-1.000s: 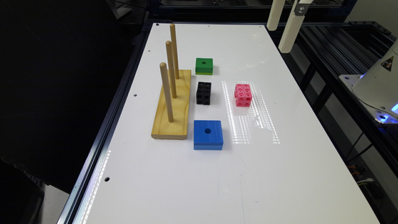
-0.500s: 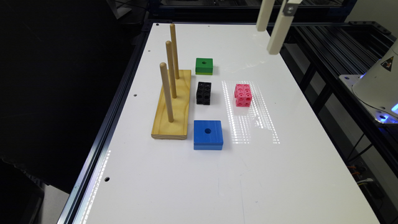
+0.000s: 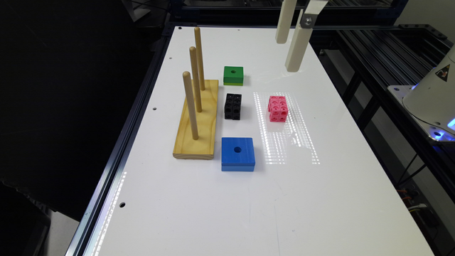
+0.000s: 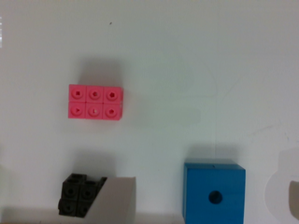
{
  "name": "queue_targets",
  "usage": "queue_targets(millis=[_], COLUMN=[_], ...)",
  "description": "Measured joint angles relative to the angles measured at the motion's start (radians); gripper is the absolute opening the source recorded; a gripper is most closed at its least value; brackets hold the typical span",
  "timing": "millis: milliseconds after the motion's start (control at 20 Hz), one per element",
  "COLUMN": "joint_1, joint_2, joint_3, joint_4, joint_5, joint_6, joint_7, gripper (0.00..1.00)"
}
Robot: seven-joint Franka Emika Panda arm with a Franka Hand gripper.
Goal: Pick up blue block.
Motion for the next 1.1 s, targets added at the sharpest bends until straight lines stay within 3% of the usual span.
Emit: queue_targets(millis=[300,700,1000,1100], joint_1=[0.000,0.000,0.000,0.000], joint_2=[0.046,0.075,0.179,0.190], joint_3=[0.023,0.026,0.026,0.026], joint_4=[0.049,0.064,0.061,0.062], joint_5=[0.0000,0.0000,0.0000,0.0000], joint_6=[0.000,0.002,0.094,0.102], joint_7=[0.024,0.027,0.027,0.027], gripper=[1.00,1.00,1.00,1.00])
